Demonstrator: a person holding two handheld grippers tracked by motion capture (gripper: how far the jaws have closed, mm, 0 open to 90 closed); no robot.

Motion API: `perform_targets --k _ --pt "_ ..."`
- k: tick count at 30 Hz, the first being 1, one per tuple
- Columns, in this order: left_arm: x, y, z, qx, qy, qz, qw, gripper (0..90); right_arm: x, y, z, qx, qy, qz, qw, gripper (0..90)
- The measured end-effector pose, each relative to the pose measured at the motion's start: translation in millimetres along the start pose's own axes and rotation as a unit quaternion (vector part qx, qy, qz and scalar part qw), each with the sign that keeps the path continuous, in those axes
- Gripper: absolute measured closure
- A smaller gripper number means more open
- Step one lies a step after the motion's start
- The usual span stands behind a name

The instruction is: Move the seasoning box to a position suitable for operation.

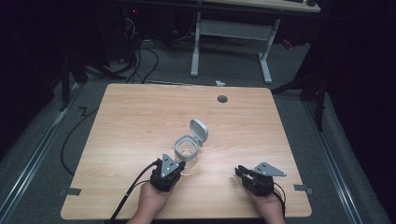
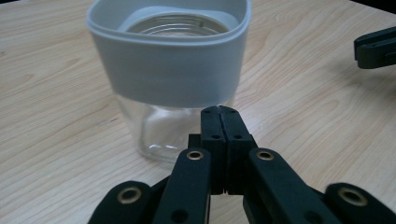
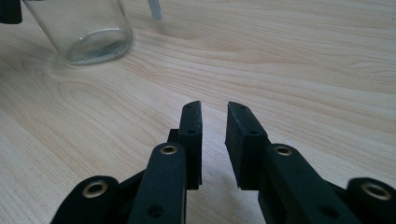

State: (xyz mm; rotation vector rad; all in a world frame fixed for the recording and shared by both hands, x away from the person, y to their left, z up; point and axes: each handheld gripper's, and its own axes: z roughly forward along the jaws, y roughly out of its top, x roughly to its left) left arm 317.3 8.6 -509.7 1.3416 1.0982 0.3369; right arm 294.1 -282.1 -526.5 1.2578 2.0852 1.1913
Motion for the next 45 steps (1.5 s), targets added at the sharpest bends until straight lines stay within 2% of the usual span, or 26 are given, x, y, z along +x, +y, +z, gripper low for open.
perform_targets --k 3,7,11,15,19,23,30,45 --pt "7.0 0.9 -5.7 -0.006 0.008 0.005 0.9999 90.0 0.2 -0.2 -2.0 -0.003 -0.001 0.002 1.0000 76.8" --pt "34.4 12.5 -8.5 -0.018 0.042 -0.007 0.9989 90.0 -1.4 -0.8 -5.1 -0.009 -0.010 -0.003 0.9999 81.4" --pt "53.2 22.0 5.2 -0.027 0.066 -0.007 0.9974 90.0 -0.7 -0.5 -6.2 -0.010 -0.015 -0.007 0.9998 86.9" --pt "60.0 27.1 23.1 -0.030 0.067 -0.018 0.9971 90.0 -0.1 -0.7 -5.4 -0.009 -0.011 -0.007 0.9999 86.7" --pt "57.4 28.0 34.0 -0.030 0.060 -0.026 0.9974 90.0 0.1 -1.6 -3.7 -0.007 -0.009 -0.005 0.9999 86.3" --pt "54.9 26.1 36.3 -0.028 0.056 -0.026 0.9977 90.0 0.3 -2.1 -3.4 -0.006 -0.007 -0.006 0.9999 85.6" --pt "49.8 22.4 31.0 -0.030 0.050 -0.022 0.9981 90.0 0.2 -1.9 -3.1 -0.007 -0.008 -0.006 0.9999 84.4" --pt "21.3 8.5 14.2 -0.029 0.017 -0.017 0.9993 90.0 2.0 -1.6 -2.5 -0.003 -0.012 -0.010 0.9999 82.9"
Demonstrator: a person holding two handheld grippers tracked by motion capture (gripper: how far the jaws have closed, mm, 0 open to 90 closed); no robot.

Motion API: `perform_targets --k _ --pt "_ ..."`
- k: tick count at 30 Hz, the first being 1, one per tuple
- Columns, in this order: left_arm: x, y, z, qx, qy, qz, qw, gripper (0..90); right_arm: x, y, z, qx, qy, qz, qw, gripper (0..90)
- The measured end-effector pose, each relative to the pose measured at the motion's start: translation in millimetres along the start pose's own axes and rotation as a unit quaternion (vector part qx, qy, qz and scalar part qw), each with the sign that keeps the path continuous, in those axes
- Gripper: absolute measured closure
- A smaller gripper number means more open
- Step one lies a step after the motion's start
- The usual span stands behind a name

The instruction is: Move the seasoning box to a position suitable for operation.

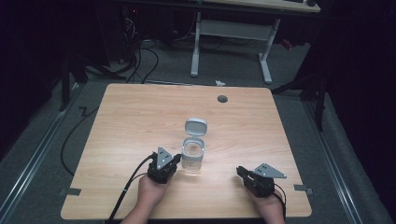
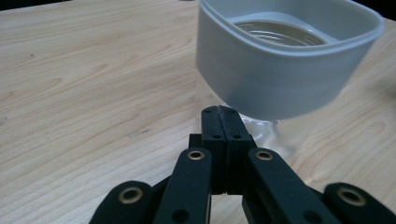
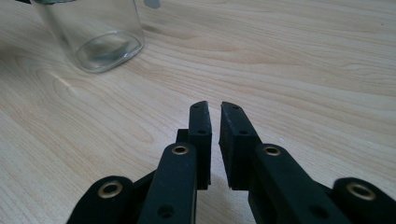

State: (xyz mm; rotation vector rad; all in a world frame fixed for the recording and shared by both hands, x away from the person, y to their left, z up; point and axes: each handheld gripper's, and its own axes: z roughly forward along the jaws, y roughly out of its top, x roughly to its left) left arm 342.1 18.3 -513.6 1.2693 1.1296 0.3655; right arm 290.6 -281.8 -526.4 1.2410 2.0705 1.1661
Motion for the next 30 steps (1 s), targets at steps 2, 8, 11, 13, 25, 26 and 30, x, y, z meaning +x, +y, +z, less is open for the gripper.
perform_targets --k 2,8,11,13,25,26,30 --pt "-2.0 -0.6 -0.3 -0.001 -0.003 -0.001 1.0000 90.0 0.3 0.1 0.1 0.000 -0.001 -0.001 1.0000 82.8" --pt "-3.0 -1.5 -0.5 0.001 -0.004 -0.003 1.0000 89.2 0.3 0.1 0.3 -0.001 -0.002 -0.003 1.0000 82.0" --pt "-1.8 -2.2 -2.1 0.000 -0.001 -0.003 1.0000 85.4 0.9 0.2 0.6 -0.001 0.000 -0.004 1.0000 81.4" --pt "-0.5 -3.4 -5.2 -0.002 -0.002 -0.008 1.0000 83.0 1.7 0.5 0.9 0.000 -0.002 -0.008 1.0000 81.4" --pt "-1.5 -21.9 -20.0 0.019 -0.019 -0.010 0.9996 82.9 16.7 13.0 8.3 -0.009 -0.007 -0.008 0.9999 90.0" --pt "-4.4 -25.1 -19.1 0.025 -0.026 -0.006 0.9993 83.6 18.0 15.1 10.7 -0.007 -0.005 -0.007 0.9999 90.0" --pt "-9.6 -26.0 -18.8 0.028 -0.038 -0.001 0.9989 85.1 21.5 26.7 17.0 0.001 -0.006 -0.012 0.9999 90.0"
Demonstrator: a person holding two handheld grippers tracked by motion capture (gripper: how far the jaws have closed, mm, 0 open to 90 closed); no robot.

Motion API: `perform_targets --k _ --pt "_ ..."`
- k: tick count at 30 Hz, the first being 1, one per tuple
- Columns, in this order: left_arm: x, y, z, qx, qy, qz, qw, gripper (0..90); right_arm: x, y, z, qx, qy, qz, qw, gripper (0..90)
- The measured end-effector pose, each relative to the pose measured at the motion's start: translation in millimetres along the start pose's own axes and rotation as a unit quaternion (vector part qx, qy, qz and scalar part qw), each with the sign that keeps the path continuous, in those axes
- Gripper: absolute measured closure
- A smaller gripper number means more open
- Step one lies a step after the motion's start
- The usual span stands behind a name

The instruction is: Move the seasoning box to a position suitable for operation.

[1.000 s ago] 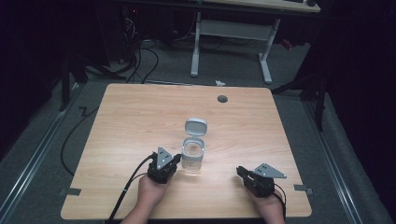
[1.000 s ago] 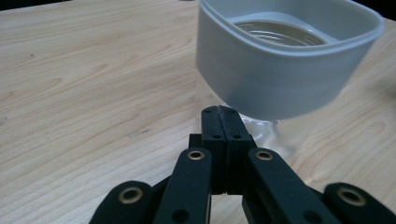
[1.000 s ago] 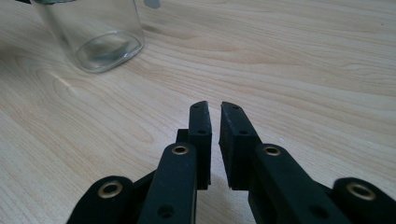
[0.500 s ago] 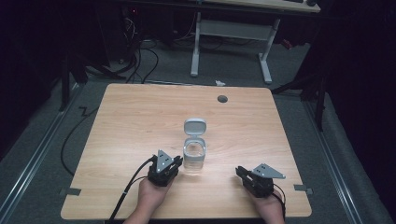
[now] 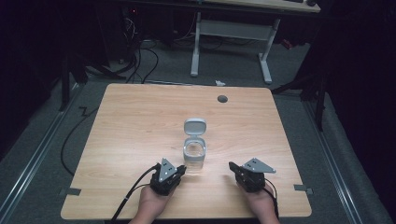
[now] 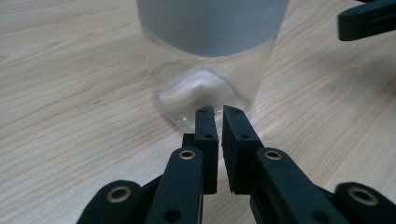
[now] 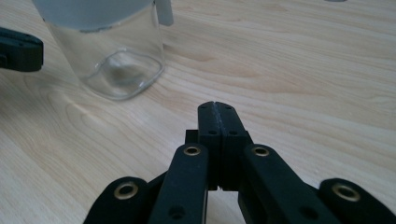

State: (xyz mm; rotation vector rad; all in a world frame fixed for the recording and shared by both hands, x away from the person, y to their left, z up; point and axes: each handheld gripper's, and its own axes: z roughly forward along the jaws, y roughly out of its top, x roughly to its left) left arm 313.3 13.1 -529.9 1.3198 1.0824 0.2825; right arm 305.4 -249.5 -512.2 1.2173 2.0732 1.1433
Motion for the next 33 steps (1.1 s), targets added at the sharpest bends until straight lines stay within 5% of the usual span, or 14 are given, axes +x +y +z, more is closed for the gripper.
perform_targets --k 9,18,26,33 --pt "-4.7 -3.6 5.3 0.019 -0.008 0.002 0.9998 83.6 3.1 26.7 9.4 -0.018 0.008 -0.015 0.9997 89.9" --pt "-14.3 -9.1 12.2 0.029 -0.020 0.018 0.9992 85.6 1.5 52.0 28.0 -0.029 0.011 -0.003 0.9995 90.0" --pt "-14.9 -11.1 14.4 0.009 -0.013 0.014 0.9998 89.6 -2.1 75.2 45.8 -0.027 0.004 -0.009 0.9996 89.9" --pt "-10.8 -7.1 14.3 0.003 -0.008 -0.012 0.9999 90.0 -5.5 91.3 57.0 -0.035 -0.001 -0.005 0.9994 89.9"
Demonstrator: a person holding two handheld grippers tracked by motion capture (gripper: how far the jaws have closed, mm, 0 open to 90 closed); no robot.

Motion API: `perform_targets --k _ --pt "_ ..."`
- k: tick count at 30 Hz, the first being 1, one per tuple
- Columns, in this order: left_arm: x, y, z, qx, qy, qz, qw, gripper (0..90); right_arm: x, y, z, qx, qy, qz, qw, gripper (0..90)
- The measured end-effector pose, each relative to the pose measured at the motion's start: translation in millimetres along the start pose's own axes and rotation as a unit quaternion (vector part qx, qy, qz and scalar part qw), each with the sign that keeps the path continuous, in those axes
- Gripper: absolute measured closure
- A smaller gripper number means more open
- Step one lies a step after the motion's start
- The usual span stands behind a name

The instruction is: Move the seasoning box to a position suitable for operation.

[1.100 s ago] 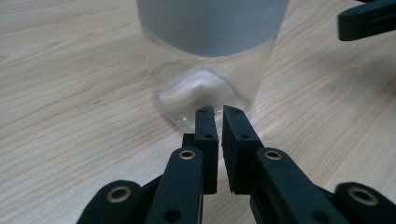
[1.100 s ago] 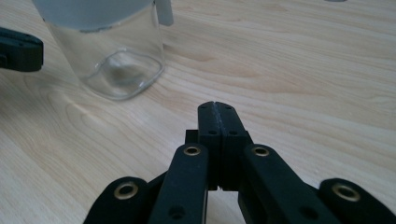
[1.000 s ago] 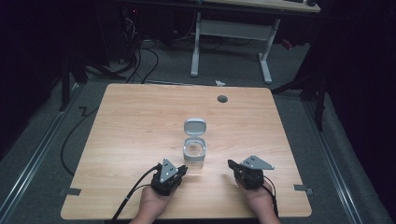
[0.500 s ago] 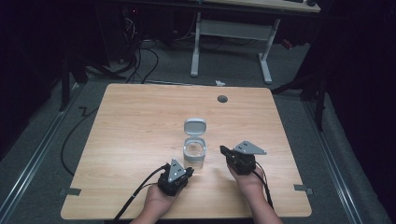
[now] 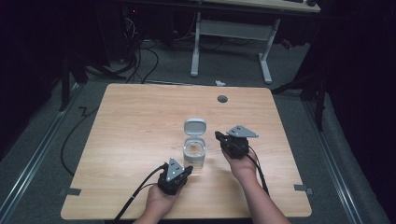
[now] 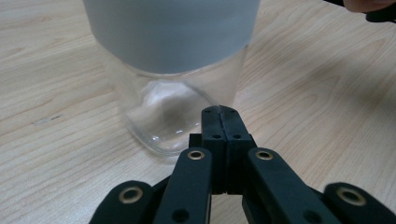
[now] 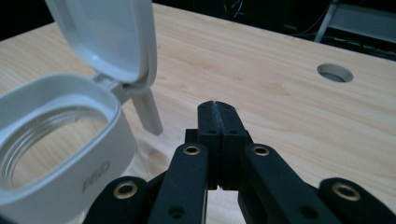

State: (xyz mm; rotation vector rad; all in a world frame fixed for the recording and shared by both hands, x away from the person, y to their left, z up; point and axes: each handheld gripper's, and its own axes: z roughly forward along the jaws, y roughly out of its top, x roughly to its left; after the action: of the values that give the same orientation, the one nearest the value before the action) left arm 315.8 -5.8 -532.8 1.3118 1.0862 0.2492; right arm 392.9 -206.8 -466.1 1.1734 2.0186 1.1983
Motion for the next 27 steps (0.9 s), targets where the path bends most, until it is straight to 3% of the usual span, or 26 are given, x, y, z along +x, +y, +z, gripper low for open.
perform_targets --k 15,27 --pt "4.2 3.0 3.4 0.010 0.008 -0.023 0.9997 90.0 3.3 42.4 21.0 -0.027 0.009 -0.008 0.9996 89.9" --pt "5.1 3.4 4.7 0.016 0.007 -0.027 0.9995 90.0 10.7 52.9 19.8 -0.040 0.023 -0.015 0.9988 89.9"
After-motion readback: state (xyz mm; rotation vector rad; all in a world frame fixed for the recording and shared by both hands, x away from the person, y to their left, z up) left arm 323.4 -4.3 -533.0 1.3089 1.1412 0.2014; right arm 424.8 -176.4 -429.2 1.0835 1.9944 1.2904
